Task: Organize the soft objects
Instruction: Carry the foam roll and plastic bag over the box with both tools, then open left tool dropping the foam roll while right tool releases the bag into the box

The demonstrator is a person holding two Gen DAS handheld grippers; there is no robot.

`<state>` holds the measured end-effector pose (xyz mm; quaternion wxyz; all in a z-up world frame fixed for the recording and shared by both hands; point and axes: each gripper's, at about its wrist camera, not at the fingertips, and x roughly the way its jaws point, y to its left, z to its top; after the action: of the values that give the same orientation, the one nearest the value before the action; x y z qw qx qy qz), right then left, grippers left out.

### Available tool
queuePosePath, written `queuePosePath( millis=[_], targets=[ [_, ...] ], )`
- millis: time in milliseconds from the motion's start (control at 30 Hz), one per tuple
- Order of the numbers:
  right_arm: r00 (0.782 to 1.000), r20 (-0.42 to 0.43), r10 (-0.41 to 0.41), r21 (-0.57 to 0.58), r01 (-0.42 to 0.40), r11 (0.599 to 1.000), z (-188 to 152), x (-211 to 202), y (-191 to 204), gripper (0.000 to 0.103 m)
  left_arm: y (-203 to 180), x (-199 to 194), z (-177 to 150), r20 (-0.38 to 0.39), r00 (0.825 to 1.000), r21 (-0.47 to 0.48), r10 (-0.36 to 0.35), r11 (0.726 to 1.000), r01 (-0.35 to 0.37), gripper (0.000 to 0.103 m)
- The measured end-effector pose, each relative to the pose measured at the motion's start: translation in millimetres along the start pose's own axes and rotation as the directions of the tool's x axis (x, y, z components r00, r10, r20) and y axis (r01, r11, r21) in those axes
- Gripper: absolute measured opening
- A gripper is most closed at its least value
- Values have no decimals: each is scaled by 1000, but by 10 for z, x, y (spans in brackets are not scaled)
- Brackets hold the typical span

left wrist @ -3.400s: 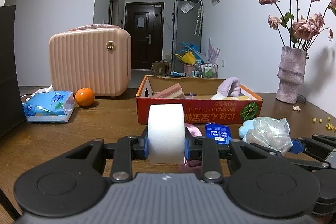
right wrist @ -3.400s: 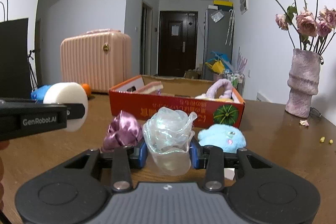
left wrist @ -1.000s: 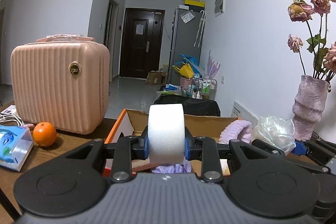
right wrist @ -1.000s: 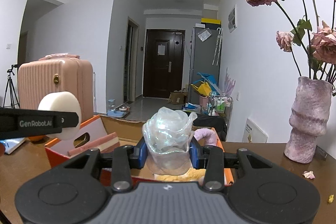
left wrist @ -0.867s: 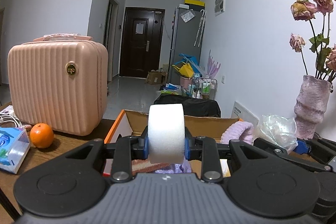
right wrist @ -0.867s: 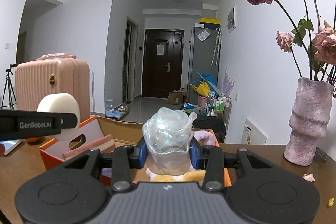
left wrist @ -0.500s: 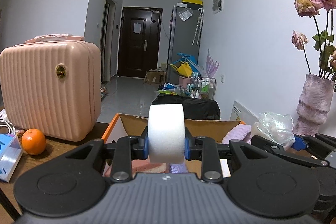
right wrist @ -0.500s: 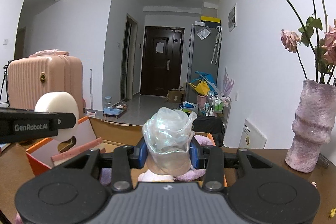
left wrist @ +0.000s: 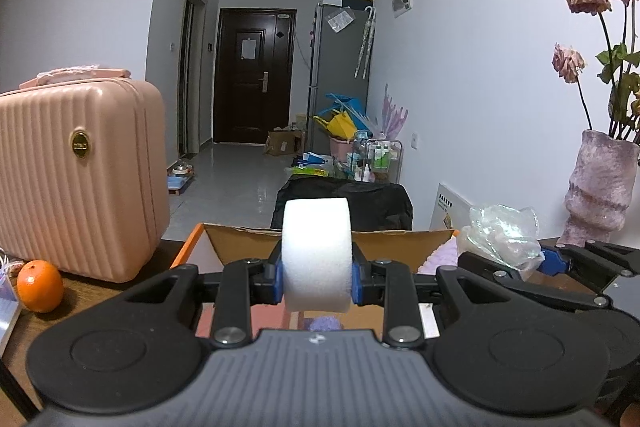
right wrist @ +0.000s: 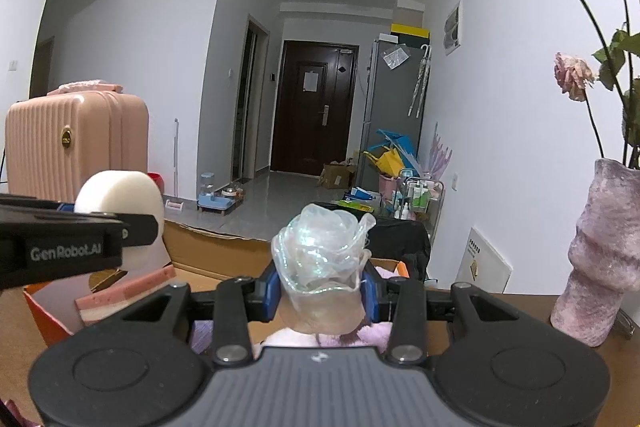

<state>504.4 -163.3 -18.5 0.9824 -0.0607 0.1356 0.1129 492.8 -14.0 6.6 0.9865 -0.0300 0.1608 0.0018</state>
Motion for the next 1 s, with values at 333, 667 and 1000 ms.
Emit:
queuePosePath(
  millis=[333, 667, 1000],
  targets=[
    [999, -44, 12, -13, -13, 1000, 2, 215, -5, 39, -4, 257, -31, -42, 999, 6, 0, 1000, 0, 30],
    [995, -101, 0, -8, -1, 1000, -13, 373, -22, 48, 18, 357, -68, -74, 997, 6, -3, 1000, 4, 34],
    [993, -115, -41, 35, 45, 998, -45, 398, -105, 103, 114, 305, -60, -38, 993, -46, 114, 992, -116, 103]
  ],
)
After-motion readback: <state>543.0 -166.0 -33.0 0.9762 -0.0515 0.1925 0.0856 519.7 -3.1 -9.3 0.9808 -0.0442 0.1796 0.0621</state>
